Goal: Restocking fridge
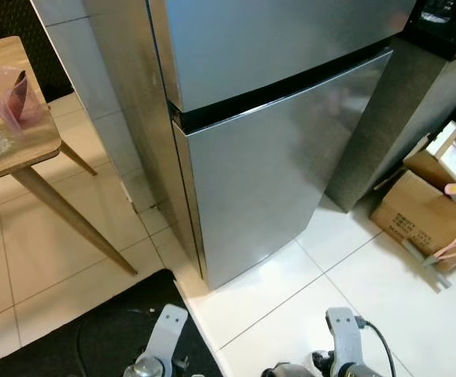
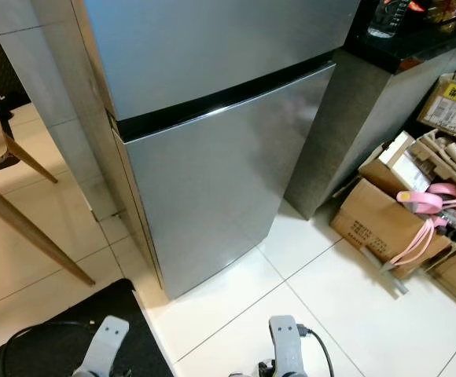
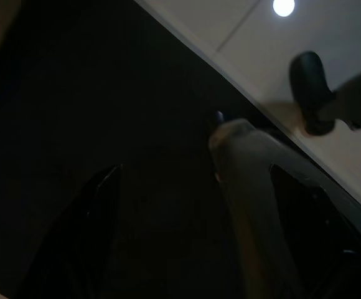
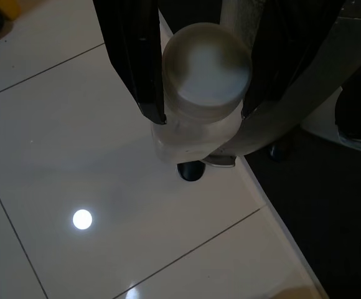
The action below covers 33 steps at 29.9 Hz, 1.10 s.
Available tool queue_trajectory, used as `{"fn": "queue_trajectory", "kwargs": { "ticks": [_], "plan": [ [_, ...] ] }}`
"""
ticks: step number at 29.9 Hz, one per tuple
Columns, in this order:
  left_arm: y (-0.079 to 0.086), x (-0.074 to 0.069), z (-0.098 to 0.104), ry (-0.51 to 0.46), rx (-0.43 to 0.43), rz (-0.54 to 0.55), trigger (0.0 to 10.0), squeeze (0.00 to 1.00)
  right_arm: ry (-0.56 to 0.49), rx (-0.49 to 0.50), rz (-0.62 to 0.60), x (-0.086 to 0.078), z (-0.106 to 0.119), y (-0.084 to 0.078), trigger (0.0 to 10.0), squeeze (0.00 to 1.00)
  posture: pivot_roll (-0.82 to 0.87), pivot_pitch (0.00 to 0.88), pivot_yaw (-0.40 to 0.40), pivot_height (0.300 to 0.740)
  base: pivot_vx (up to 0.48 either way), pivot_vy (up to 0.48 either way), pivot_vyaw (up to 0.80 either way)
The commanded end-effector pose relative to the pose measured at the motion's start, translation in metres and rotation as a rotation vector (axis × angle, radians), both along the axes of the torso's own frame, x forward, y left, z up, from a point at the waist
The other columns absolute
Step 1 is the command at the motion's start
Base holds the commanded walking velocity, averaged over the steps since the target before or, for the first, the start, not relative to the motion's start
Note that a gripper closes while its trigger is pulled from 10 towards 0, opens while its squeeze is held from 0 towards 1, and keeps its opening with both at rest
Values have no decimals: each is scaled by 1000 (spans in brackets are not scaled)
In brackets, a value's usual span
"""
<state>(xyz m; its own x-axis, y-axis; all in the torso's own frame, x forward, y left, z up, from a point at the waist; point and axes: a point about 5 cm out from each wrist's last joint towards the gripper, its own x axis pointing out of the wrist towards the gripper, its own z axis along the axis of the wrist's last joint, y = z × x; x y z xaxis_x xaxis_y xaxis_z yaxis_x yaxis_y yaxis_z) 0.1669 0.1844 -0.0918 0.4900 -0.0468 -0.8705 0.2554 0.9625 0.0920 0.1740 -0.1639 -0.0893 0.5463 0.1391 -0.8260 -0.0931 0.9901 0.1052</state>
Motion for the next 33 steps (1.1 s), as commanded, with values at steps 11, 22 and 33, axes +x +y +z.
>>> {"fn": "queue_trajectory", "kwargs": {
  "ticks": [11, 22, 33],
  "plan": [
    [-3, -22, -9, 61, -10, 18, 10000, 0, 89, -2, -22, -29, -11, -9, 10000, 0, -30, 61, -27, 740, 0, 0, 0],
    [-6, -24, -10, 72, -14, -5, 10000, 0, 84, -10, 8, -26, -10, -9, 10000, 0, -28, 69, -26, 740, 0, 0, 0],
    [-5, -26, -11, 81, -11, -17, 10000, 0, 87, -5, 6, -27, -11, -8, 10000, 0, -22, 74, -24, 740, 0, 0, 0]
  ]
}}
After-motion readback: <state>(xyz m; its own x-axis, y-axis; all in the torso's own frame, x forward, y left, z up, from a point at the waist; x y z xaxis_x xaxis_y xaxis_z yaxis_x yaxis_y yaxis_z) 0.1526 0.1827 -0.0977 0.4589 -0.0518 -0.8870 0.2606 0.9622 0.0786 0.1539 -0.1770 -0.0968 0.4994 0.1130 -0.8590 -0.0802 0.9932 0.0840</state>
